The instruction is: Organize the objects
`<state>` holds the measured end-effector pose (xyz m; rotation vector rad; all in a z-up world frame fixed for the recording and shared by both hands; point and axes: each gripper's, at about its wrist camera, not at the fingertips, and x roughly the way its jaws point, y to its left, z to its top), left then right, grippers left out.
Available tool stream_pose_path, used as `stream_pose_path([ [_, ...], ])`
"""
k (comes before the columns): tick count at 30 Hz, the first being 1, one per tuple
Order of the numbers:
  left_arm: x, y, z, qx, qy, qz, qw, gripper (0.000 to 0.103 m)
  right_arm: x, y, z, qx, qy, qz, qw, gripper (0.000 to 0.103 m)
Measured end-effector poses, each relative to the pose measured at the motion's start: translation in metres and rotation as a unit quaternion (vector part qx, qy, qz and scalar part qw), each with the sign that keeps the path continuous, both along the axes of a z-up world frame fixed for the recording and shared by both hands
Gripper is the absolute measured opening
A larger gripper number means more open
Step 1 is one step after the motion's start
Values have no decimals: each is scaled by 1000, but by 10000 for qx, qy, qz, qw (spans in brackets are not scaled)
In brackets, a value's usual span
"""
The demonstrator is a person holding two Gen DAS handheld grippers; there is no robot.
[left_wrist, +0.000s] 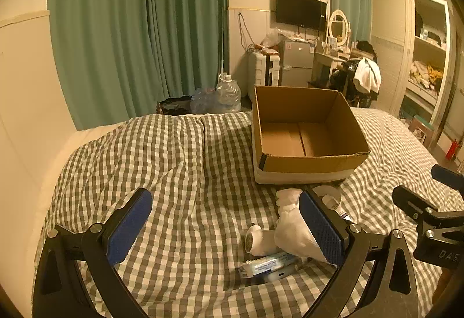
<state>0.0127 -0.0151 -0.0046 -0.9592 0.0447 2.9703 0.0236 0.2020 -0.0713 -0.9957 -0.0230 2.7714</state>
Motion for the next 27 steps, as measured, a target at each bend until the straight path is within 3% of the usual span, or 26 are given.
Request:
stream_pose_path([
  [27, -1, -6, -3, 0, -110, 38, 9999, 103, -5, -7, -3, 21, -84, 100, 9999, 103],
])
